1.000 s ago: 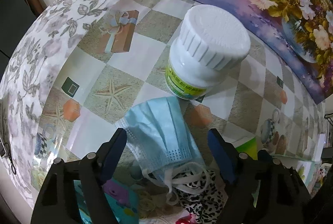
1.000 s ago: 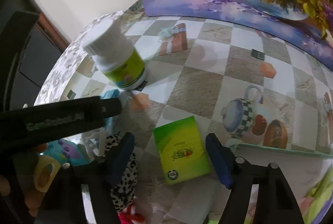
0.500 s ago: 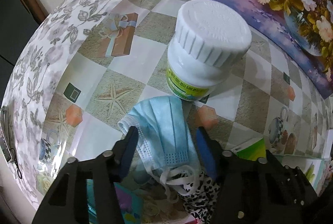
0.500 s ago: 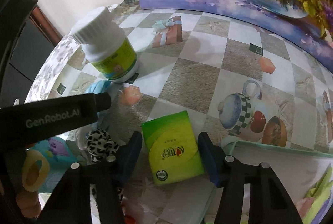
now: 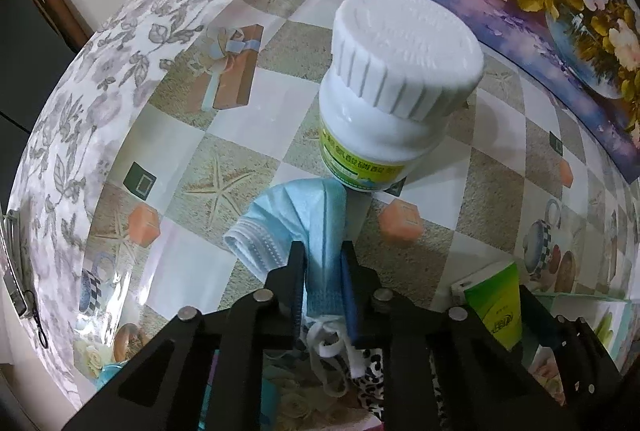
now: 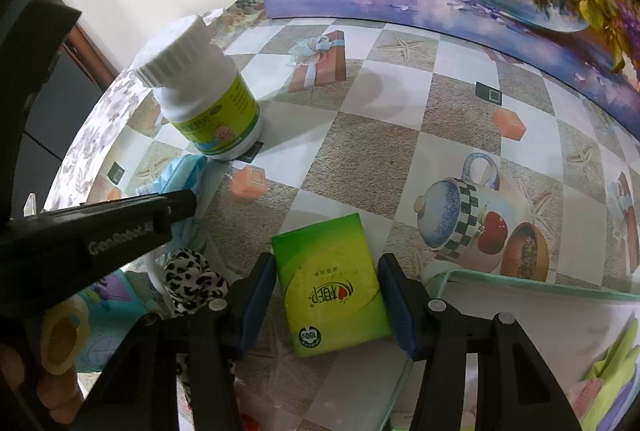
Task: Organize soft objects
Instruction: 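Grasp the blue face mask with the left tool while the right tool grasps the green box, then lift the mask and green box and carry them over the tray with both tools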
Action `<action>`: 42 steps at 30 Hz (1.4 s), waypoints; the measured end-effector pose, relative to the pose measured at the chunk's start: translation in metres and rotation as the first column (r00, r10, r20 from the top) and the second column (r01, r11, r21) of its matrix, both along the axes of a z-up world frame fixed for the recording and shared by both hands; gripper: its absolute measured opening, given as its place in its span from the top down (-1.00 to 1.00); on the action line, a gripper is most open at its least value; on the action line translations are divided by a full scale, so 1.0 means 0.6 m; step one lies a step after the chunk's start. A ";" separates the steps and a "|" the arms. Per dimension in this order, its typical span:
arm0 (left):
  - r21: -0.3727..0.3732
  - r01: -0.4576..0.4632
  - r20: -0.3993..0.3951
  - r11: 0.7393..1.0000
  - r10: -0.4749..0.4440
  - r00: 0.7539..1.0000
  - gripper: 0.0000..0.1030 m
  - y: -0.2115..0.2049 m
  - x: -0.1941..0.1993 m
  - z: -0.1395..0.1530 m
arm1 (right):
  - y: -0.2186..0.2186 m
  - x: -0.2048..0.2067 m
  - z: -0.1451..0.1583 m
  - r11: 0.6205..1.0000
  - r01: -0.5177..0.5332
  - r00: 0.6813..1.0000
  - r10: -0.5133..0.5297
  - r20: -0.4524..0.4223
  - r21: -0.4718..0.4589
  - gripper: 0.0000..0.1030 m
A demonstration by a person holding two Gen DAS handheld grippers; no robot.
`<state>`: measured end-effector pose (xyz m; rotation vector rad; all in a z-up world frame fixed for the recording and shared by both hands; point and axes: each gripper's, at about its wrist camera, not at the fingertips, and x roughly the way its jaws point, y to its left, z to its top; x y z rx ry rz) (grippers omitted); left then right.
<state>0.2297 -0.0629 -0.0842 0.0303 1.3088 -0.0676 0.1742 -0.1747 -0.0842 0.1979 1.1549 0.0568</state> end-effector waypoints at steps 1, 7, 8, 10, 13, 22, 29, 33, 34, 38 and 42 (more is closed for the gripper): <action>-0.001 -0.001 0.001 1.000 0.001 1.000 0.70 0.000 0.002 0.001 | 0.000 0.000 0.000 1.000 0.000 1.000 0.000 -0.001 0.002 -0.08; -0.019 -0.009 0.005 1.000 0.009 1.000 0.74 0.017 0.012 0.008 | -0.003 0.000 0.002 1.000 0.002 1.000 -0.002 -0.007 0.016 -0.08; -0.020 -0.011 0.006 1.000 0.011 1.000 0.76 0.020 0.009 0.009 | -0.003 0.001 0.001 1.000 0.003 1.000 -0.003 -0.008 0.016 -0.08; -0.022 -0.013 0.006 1.000 0.013 1.000 0.78 0.033 0.012 0.014 | -0.003 0.000 0.001 1.000 0.003 1.000 -0.003 -0.008 0.016 -0.08; -0.023 -0.014 0.007 1.000 0.014 1.000 0.81 0.037 0.013 0.016 | -0.004 0.000 0.001 1.000 0.004 1.000 -0.004 -0.008 0.016 -0.08; -0.063 -0.020 0.092 0.998 0.026 0.995 0.84 0.047 0.002 0.084 | -0.020 -0.009 0.050 0.999 0.028 0.998 -0.030 0.063 0.033 -0.07; -0.116 -0.009 0.176 0.993 0.030 0.984 0.84 0.053 -0.013 0.156 | -0.033 -0.021 0.109 0.998 0.059 0.990 -0.062 0.130 0.032 -0.07; -0.140 0.006 0.219 0.990 0.026 0.975 0.84 0.047 -0.032 0.199 | -0.049 -0.033 0.142 0.996 0.084 0.984 -0.089 0.157 0.040 -0.07; -0.149 0.011 0.226 0.989 0.023 0.974 0.84 0.045 -0.036 0.206 | -0.055 -0.038 0.154 0.995 0.095 0.980 -0.101 0.170 0.040 -0.07; -0.170 0.044 0.266 0.984 0.002 0.964 0.84 0.029 -0.058 0.244 | -0.079 -0.056 0.190 0.990 0.137 0.968 -0.142 0.206 0.036 -0.07; -0.185 0.091 0.298 0.979 -0.033 0.954 0.84 0.006 -0.078 0.270 | -0.113 -0.084 0.229 0.980 0.200 0.950 -0.197 0.241 0.013 -0.07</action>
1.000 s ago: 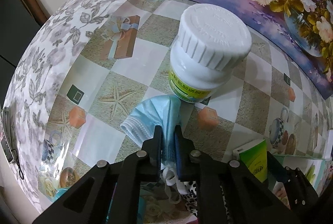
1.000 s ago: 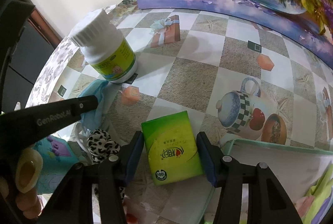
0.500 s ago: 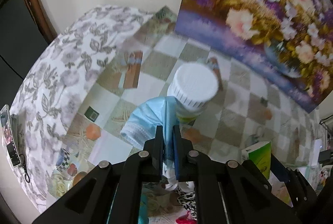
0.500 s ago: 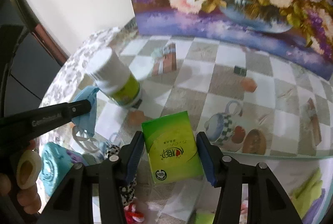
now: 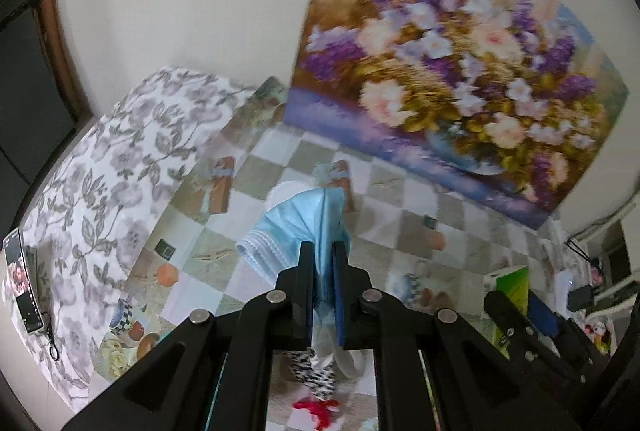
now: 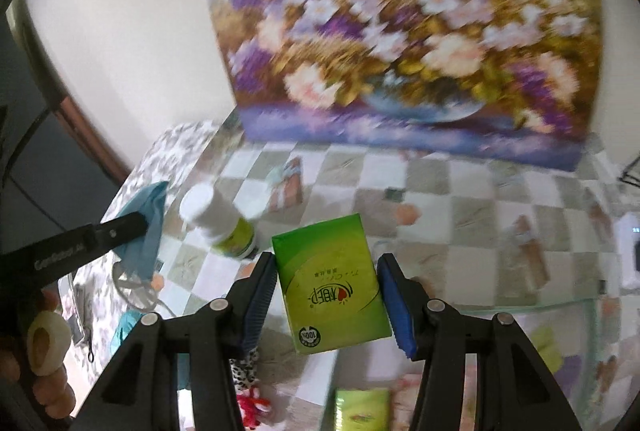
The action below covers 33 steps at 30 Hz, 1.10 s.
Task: Organize soft objects
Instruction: 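Lift the mask and green box and carry them over the tray with both tools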
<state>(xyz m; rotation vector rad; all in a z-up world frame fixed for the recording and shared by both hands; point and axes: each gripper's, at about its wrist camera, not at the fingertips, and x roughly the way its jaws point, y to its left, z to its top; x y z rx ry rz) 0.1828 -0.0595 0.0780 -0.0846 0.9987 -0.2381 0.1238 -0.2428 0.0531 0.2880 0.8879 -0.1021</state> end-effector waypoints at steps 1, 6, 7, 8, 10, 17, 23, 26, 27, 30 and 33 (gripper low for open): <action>-0.001 0.016 0.004 1.000 -0.016 1.000 0.85 -0.010 -0.007 0.005 | -0.007 -0.007 0.007 1.000 0.014 1.000 -0.014 0.004 -0.003 -0.07; -0.001 0.091 0.009 0.996 -0.091 0.996 0.84 -0.057 -0.041 0.025 | -0.056 -0.055 0.045 0.993 0.113 0.993 -0.112 0.027 -0.016 -0.07; -0.001 0.102 0.011 0.995 -0.102 0.995 0.84 -0.065 -0.047 0.028 | -0.065 -0.066 0.052 0.991 0.133 0.991 -0.133 0.029 -0.018 -0.07; 0.001 0.118 0.013 0.993 -0.118 0.993 0.84 -0.076 -0.056 0.032 | -0.074 -0.077 0.058 0.988 0.153 0.988 -0.152 0.031 -0.021 -0.07; 0.009 0.144 0.012 0.990 -0.144 0.990 0.84 -0.096 -0.071 0.037 | -0.087 -0.095 0.068 0.982 0.184 0.982 -0.184 0.033 -0.027 -0.07; 0.037 0.242 0.015 0.970 -0.243 0.970 0.84 -0.148 -0.134 0.054 | -0.132 -0.173 0.103 0.954 0.297 0.954 -0.296 0.047 -0.033 -0.07; 0.102 0.319 0.038 0.942 -0.324 0.945 0.84 -0.185 -0.192 0.061 | -0.160 -0.229 0.110 0.928 0.372 0.927 -0.371 0.047 -0.012 -0.07; 0.111 0.354 0.023 0.929 -0.359 0.933 0.84 -0.200 -0.212 0.052 | -0.166 -0.249 0.099 0.921 0.389 0.921 -0.389 0.029 0.003 -0.07; 0.111 0.365 0.016 0.925 -0.368 0.930 0.84 -0.204 -0.218 0.048 | -0.166 -0.253 0.097 0.921 0.390 0.921 -0.390 0.025 0.006 -0.07; 0.118 0.384 -0.005 0.916 -0.386 0.922 0.84 -0.215 -0.233 0.034 | -0.164 -0.268 0.085 0.921 0.390 0.921 -0.390 0.010 0.013 -0.07; 0.121 0.394 -0.019 0.911 -0.395 0.919 0.84 -0.218 -0.244 0.022 | -0.162 -0.281 0.073 0.918 0.395 0.919 -0.395 -0.007 0.019 -0.07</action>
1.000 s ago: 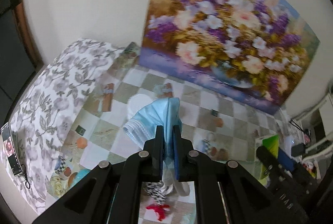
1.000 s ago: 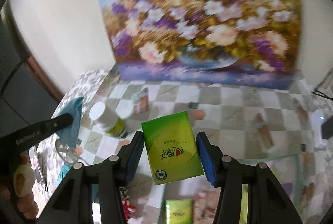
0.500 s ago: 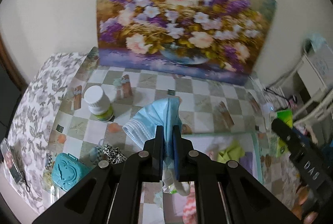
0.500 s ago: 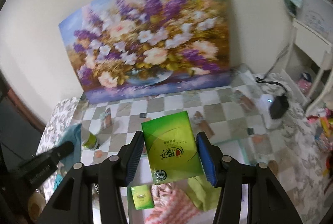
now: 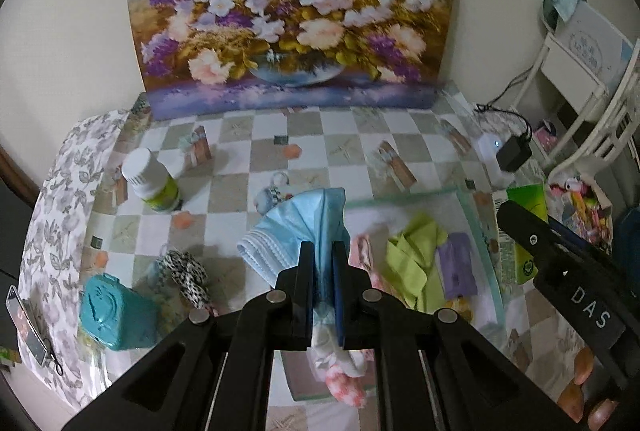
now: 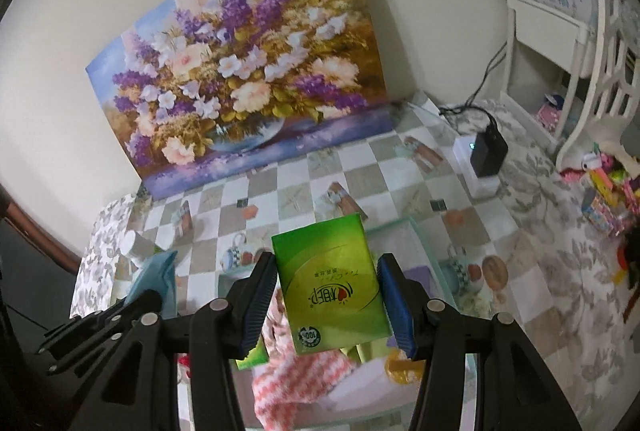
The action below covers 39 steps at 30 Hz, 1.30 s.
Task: Organize soft objects
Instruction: 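Lift the mask and green box and carry them over the tray with both tools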
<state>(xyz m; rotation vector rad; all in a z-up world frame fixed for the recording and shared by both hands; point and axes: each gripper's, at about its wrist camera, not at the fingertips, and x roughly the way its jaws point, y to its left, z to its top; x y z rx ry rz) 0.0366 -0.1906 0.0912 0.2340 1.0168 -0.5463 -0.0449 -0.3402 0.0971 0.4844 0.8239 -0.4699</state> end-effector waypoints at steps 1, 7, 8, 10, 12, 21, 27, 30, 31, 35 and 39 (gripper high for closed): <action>0.001 0.004 -0.007 1.000 -0.004 1.000 0.84 0.000 -0.005 -0.007 | 0.000 -0.004 -0.004 1.000 0.003 1.000 -0.003 -0.005 0.003 -0.07; 0.017 -0.010 -0.057 1.000 0.011 0.998 0.84 0.006 -0.014 -0.055 | 0.004 -0.021 -0.027 1.000 0.006 0.999 -0.006 -0.039 0.014 -0.07; 0.027 -0.014 -0.069 1.000 0.016 0.997 0.84 0.008 -0.014 -0.070 | 0.005 -0.021 -0.031 1.000 0.005 0.999 -0.005 -0.044 0.017 -0.07; 0.040 -0.023 -0.095 0.999 0.027 0.995 0.84 0.012 -0.011 -0.092 | 0.007 -0.023 -0.046 1.000 0.002 0.998 0.000 -0.064 0.029 -0.07; 0.044 -0.028 -0.118 0.999 0.033 0.992 0.84 0.016 -0.010 -0.107 | 0.009 -0.021 -0.066 0.999 0.001 0.995 0.003 -0.098 0.044 -0.07; 0.065 -0.046 -0.164 0.997 0.056 0.985 0.84 0.027 -0.011 -0.171 | 0.033 -0.011 -0.131 0.997 -0.034 0.978 0.046 -0.203 0.066 -0.07; 0.066 -0.052 -0.256 0.996 0.067 0.964 0.84 0.036 -0.012 -0.213 | 0.042 -0.006 -0.186 0.997 -0.038 0.951 0.059 -0.305 0.073 -0.07; 0.084 -0.053 -0.263 0.995 0.074 0.962 0.84 0.038 -0.016 -0.223 | 0.041 -0.003 -0.217 0.995 -0.037 0.935 0.065 -0.349 0.088 -0.07; 0.085 -0.053 -0.266 0.995 0.074 0.961 0.84 0.039 -0.017 -0.226 | 0.039 -0.003 -0.230 0.994 -0.030 0.929 0.065 -0.363 0.103 -0.07; 0.096 -0.051 -0.276 0.994 0.076 0.958 0.84 0.037 -0.018 -0.237 | 0.030 -0.007 -0.263 0.989 -0.002 0.916 0.062 -0.397 0.150 -0.07; 0.120 -0.045 -0.286 0.992 0.078 0.955 0.84 0.034 -0.017 -0.249 | 0.021 -0.012 -0.280 0.983 0.021 0.912 0.056 -0.407 0.181 -0.07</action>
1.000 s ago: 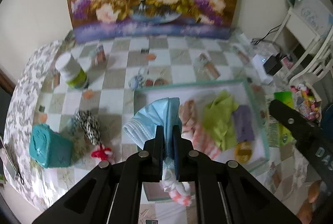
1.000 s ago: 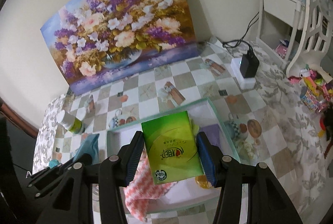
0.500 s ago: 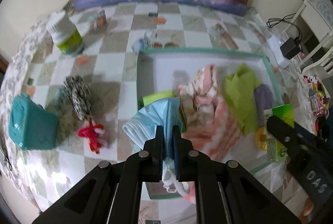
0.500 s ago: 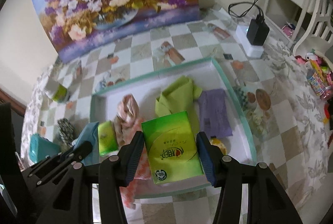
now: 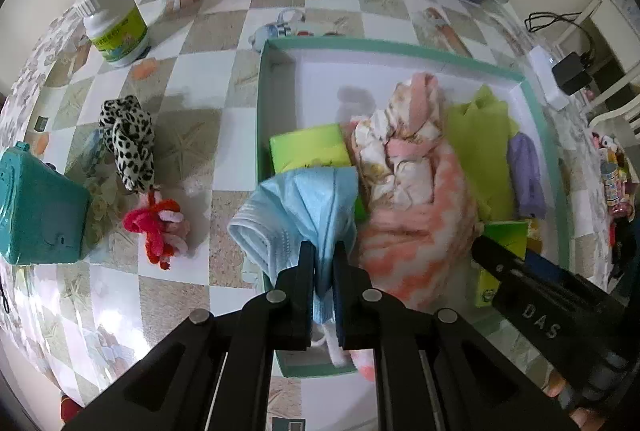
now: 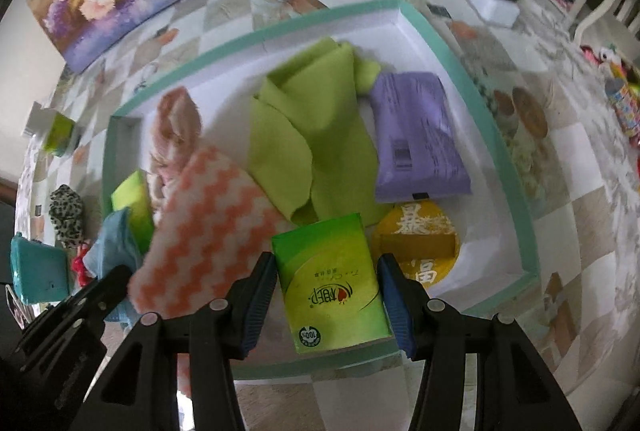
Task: Organize soft objects
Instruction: 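Lift the mask and green box and carry them over the tray with both tools, then open the right tool to drop the green box while the left tool releases the mask in the tray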
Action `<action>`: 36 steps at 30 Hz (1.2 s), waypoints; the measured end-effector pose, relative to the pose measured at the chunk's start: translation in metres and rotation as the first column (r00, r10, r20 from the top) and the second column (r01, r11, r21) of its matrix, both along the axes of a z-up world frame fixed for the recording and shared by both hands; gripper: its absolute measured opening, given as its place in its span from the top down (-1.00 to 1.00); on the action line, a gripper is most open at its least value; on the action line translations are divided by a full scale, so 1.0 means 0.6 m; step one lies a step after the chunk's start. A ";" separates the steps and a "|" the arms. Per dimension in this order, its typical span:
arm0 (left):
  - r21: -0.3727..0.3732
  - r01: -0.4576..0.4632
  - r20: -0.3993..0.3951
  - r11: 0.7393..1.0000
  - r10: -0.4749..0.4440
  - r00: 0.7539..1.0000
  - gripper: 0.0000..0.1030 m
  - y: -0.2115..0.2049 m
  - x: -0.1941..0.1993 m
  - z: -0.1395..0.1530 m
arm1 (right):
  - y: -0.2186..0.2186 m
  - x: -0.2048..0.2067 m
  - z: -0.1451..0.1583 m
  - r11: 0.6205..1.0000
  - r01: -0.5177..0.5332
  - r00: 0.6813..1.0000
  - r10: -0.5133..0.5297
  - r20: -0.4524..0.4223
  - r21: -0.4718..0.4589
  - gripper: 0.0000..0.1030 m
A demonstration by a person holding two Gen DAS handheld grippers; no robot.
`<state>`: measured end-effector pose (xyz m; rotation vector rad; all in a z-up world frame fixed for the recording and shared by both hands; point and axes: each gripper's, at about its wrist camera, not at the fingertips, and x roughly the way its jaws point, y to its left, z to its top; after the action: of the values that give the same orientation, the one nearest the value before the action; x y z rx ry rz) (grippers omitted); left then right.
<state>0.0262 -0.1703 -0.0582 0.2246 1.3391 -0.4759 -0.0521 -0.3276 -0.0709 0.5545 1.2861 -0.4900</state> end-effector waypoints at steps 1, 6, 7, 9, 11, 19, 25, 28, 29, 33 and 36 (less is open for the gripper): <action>0.007 0.000 -0.006 1.000 0.000 1.000 0.84 -0.001 0.000 -0.005 | -0.001 0.000 -0.001 1.000 0.000 1.000 0.000 0.000 0.001 -0.07; 0.019 0.004 -0.010 1.000 -0.004 1.000 0.83 -0.003 0.002 -0.013 | 0.000 0.001 0.000 1.000 -0.015 1.000 0.015 -0.014 -0.013 -0.08; 0.020 0.006 -0.009 1.000 -0.006 1.000 0.83 -0.003 0.002 -0.013 | 0.000 0.002 0.000 1.000 -0.016 1.000 0.016 -0.017 -0.015 -0.08; 0.026 0.009 -0.010 1.000 -0.009 1.000 0.70 -0.005 0.002 -0.014 | 0.001 0.005 0.001 1.000 -0.019 1.000 0.019 -0.022 -0.017 -0.08; 0.026 0.006 -0.022 1.000 -0.006 1.000 0.36 -0.006 0.002 -0.016 | 0.003 0.008 0.001 0.999 -0.029 0.999 0.028 -0.031 -0.023 -0.10; -0.012 -0.007 -0.041 1.000 0.006 0.999 -0.05 -0.006 0.006 -0.003 | 0.019 0.033 0.008 0.995 -0.066 0.996 0.062 -0.059 -0.073 -0.15; -0.042 -0.035 -0.026 0.999 0.034 0.999 -0.23 0.006 0.010 0.023 | 0.022 0.032 0.046 0.992 -0.048 0.999 0.046 -0.026 -0.114 -0.15; -0.058 -0.055 -0.031 0.997 0.053 0.998 -0.24 0.015 0.014 0.033 | 0.021 0.033 0.063 0.990 -0.044 0.999 0.044 -0.004 -0.133 -0.15; -0.068 -0.063 -0.031 0.996 0.061 0.998 -0.25 0.019 0.017 0.038 | 0.023 0.029 0.067 0.990 -0.043 0.999 0.044 0.002 -0.137 -0.15; -0.113 -0.093 -0.027 0.989 0.091 0.995 -0.41 0.043 0.023 0.060 | 0.020 0.023 0.090 0.988 -0.037 0.998 0.043 0.042 -0.148 -0.15; -0.137 -0.133 -0.018 0.982 0.132 0.991 -0.43 0.063 0.034 0.074 | 0.013 0.016 0.102 0.986 -0.038 0.996 0.050 0.070 -0.161 -0.16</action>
<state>0.0466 -0.1325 -0.0138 0.0185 1.3144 -0.4556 -0.0427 -0.3199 -0.0095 0.4054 1.1748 -0.5260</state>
